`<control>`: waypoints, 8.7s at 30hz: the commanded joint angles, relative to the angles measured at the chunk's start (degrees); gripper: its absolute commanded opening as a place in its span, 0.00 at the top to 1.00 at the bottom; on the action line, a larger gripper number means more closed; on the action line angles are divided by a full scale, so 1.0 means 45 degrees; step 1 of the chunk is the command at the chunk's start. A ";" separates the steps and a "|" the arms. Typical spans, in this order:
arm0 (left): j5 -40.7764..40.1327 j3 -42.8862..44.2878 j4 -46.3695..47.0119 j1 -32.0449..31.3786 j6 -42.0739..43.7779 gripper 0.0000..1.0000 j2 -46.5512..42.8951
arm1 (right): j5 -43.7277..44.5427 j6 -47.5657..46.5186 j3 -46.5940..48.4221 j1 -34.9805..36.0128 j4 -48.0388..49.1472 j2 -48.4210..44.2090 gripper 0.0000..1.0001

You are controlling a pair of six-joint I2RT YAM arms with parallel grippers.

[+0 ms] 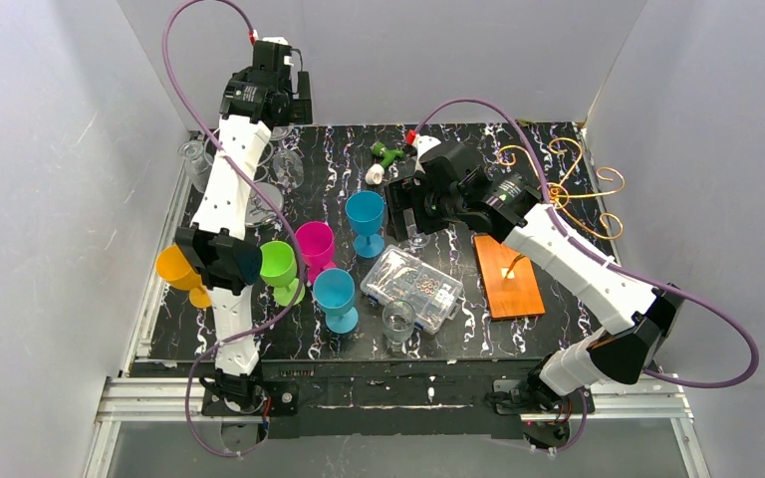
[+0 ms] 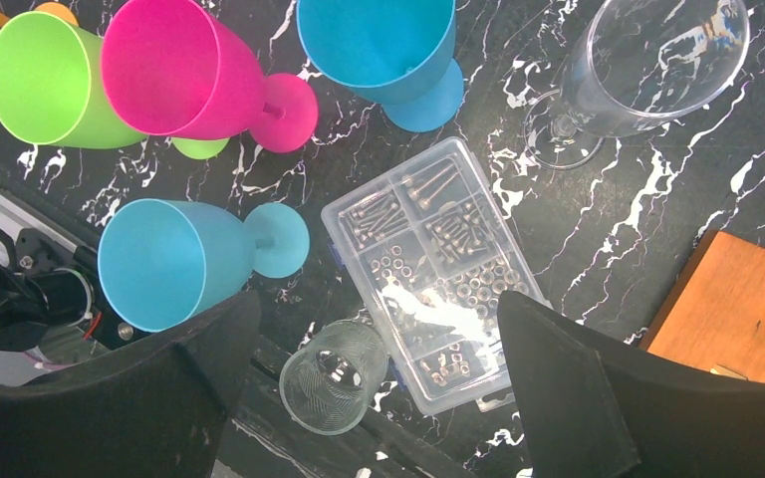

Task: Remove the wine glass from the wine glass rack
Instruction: Pick up the wine glass from the wine rack, then place the wine glass at the center of the board.

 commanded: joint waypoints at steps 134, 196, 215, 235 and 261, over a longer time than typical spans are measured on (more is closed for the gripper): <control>0.3701 0.0071 0.0242 0.0338 -0.1097 0.56 -0.1758 | 0.0747 -0.1560 0.1114 0.0171 0.6172 0.1066 0.02; 0.7239 -0.1366 0.0098 0.0328 -0.2942 0.57 -0.3686 | 0.0670 -0.4768 0.2281 0.0537 1.8589 0.7870 0.46; 0.7661 -0.0422 0.2135 0.0365 -0.4322 0.02 -0.3601 | 0.1313 -0.4189 0.2372 0.0611 1.7159 0.6466 0.99; 0.8809 -0.8837 0.7740 -0.0103 -0.1603 0.02 -1.0836 | 0.0397 0.4145 0.8633 -0.1469 0.6383 0.5601 0.99; 0.5348 -1.8287 1.6311 -0.5497 0.4635 0.35 -1.5559 | 0.1080 1.2325 0.3208 -0.2288 0.9662 0.1903 0.99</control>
